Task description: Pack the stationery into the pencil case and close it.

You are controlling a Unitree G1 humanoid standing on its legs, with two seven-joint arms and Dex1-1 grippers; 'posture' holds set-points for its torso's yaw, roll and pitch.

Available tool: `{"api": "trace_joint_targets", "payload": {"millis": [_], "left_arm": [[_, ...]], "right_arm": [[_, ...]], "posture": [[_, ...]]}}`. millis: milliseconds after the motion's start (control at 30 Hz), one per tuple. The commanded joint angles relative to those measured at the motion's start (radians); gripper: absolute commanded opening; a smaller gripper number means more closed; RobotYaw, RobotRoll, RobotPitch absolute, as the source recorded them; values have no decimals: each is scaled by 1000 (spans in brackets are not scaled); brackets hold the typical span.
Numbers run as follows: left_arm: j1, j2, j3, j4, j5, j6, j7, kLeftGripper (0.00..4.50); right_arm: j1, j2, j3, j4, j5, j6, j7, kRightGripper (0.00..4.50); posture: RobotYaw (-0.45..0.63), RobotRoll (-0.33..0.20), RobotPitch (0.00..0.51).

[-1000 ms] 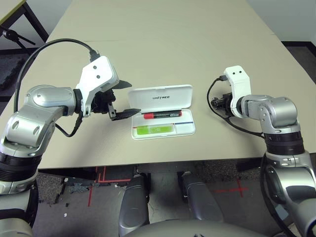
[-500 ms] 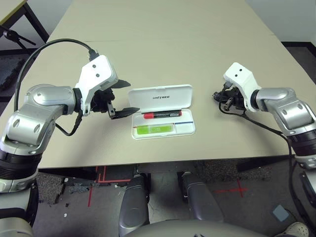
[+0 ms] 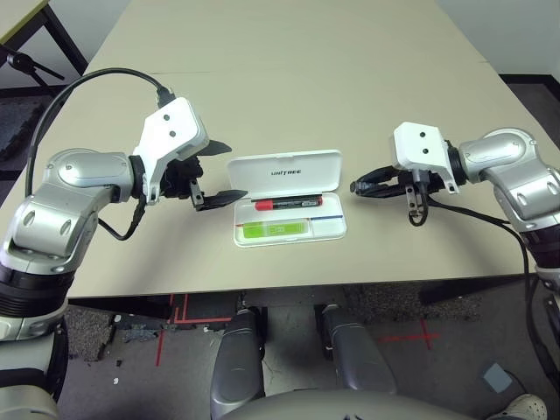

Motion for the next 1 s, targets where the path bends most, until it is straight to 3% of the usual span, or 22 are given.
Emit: {"api": "trace_joint_targets", "payload": {"millis": [33,367,833,1000], "left_arm": [[-2,5,-15,5,8,-4,-4,4500],[9,12,-7,-8,9,7,6,4500],[11,12,-11,-5,17,7,11,4500],[13,16,-6,0,22,6,11,4500]], "right_arm": [[-16,30,44,-5,-26,-24,23,340],[30,89,118,-4,-88,-63,29,340],[52,123,133,43,-156,-107,5,340],[45,140,116,63,-161,-123,-15,2075]], "posture": [[-100,0,160],[-78,0,163],[-75,0,158],[-68,0,151]]}}
